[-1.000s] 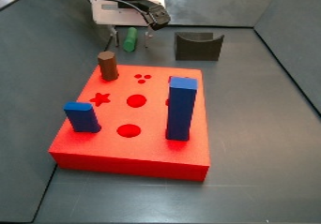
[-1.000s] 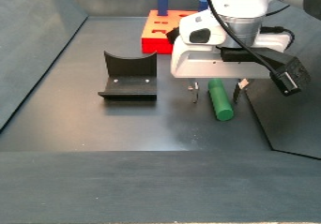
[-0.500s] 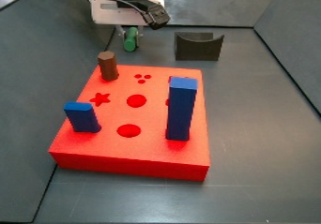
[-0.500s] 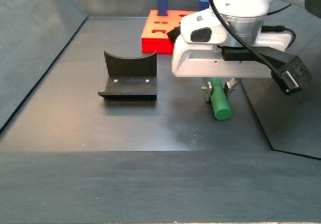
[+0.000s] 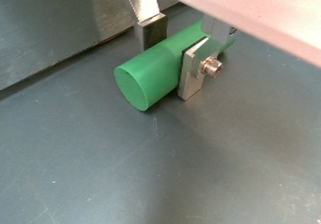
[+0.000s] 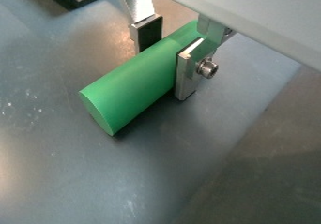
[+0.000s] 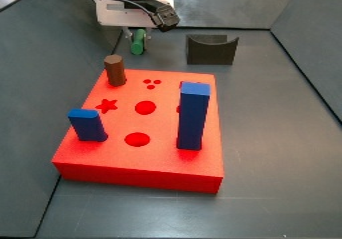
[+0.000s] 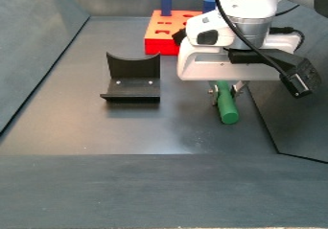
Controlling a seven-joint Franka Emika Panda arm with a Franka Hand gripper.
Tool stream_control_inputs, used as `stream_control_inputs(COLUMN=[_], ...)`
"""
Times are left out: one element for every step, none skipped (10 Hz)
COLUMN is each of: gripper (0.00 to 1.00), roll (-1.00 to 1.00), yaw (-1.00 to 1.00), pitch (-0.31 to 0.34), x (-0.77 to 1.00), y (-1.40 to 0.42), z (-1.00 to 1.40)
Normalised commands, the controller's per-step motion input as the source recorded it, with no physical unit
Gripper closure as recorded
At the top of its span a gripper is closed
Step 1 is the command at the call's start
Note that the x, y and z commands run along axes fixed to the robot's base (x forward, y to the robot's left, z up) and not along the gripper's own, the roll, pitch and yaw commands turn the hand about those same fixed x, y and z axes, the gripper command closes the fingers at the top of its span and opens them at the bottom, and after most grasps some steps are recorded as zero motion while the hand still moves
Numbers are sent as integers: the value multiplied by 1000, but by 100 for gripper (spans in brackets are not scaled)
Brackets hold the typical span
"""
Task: Pick up the round object. Move up. Place the round object on the fixture. Regrasp the round object. Move to above the board. Insert the round object.
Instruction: Pick up the round object, then move up, then place the round object on the fixture.
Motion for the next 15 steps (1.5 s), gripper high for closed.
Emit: stream_control_inputs(gripper=[100, 100, 100, 100, 100, 100, 100, 100, 100, 100, 100, 100, 100, 100, 100], roll=[0, 0, -2, 0, 6, 22, 39, 0, 9, 28, 37, 55, 73, 86, 94], yaw=[0, 0, -31, -34, -36, -35, -33, 0, 0, -8, -12, -18, -22, -19, -18], pitch=[0, 0, 14, 42, 63, 77, 75, 0, 0, 14, 24, 42, 54, 61, 64], x=[0, 0, -21, -42, -27, -16, -18, 0, -2, -10, -14, -18, -25, -31, -33], y=[0, 0, 9, 11, 13, 16, 14, 0, 0, 3, 4, 8, 10, 12, 12], z=[0, 833, 825, 734, 620, 448, 310, 1000, 1000, 1000, 1000, 1000, 1000, 1000, 1000])
